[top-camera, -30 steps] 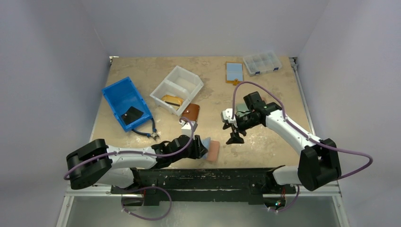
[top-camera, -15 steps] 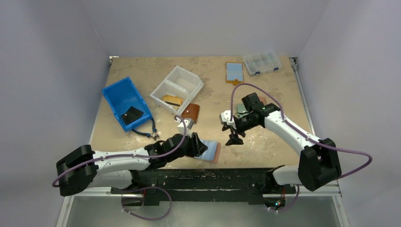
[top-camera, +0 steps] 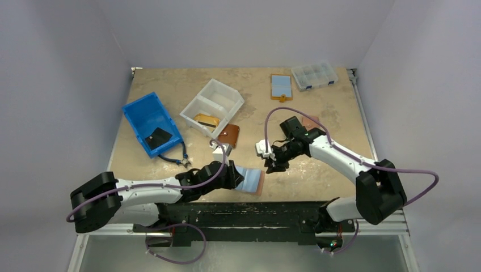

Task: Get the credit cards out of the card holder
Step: Adjust the card holder at the center of the board.

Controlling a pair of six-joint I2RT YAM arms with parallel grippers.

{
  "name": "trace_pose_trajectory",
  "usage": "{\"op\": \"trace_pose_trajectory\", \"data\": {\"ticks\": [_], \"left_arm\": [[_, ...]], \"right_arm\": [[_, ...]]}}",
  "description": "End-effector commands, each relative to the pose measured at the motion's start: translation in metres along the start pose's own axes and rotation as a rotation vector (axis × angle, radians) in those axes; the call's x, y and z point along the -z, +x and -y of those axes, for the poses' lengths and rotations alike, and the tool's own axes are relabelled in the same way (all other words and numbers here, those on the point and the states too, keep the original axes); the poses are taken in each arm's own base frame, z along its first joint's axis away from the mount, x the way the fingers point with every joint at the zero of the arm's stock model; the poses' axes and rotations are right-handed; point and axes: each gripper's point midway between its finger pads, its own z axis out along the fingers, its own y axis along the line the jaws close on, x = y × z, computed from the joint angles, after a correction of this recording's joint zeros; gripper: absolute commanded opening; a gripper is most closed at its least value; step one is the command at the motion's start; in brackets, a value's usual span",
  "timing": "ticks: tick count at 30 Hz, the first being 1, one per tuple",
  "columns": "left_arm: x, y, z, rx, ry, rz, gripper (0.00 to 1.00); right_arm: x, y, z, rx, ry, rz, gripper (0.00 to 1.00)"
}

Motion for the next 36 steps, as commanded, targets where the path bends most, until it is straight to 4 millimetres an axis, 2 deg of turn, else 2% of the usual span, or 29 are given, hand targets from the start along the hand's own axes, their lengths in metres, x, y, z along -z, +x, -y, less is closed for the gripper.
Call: {"op": "trace_pose_trajectory", "data": {"ticks": [1, 5, 9, 16, 22, 29, 32, 36], "left_arm": [[-0.006, 0.003, -0.015, -0.003, -0.058, 0.011, 0.16], [-0.006, 0.004, -0.023, -0.007, -0.092, 0.014, 0.14], [-0.005, 0.006, -0.030, -0.008, -0.111, 0.016, 0.14], [-0.006, 0.012, -0.040, -0.007, -0.134, 0.011, 0.13], [-0.008, 0.019, -0.046, -0.006, -0.145, 0.000, 0.14], [-0.014, 0.028, -0.051, -0.004, -0.156, -0.024, 0.14], [-0.016, 0.030, -0.051, -0.002, -0.157, -0.029, 0.14], [-0.019, 0.030, -0.047, 0.000, -0.147, -0.033, 0.16]], "right_arm": [[-0.018, 0.008, -0.002, 0.051, -0.018, -0.081, 0.29], [-0.031, 0.014, -0.009, 0.081, -0.065, -0.138, 0.08], [-0.041, 0.016, -0.017, 0.110, -0.110, -0.170, 0.01], [-0.053, 0.014, -0.027, 0.140, -0.158, -0.186, 0.03], [-0.063, 0.010, -0.020, 0.132, -0.120, -0.196, 0.05], [-0.067, -0.019, 0.011, 0.064, 0.056, -0.116, 0.08], [-0.071, -0.027, 0.013, 0.040, 0.065, -0.084, 0.09], [-0.077, -0.037, 0.004, 0.026, 0.025, -0.042, 0.12]]}}
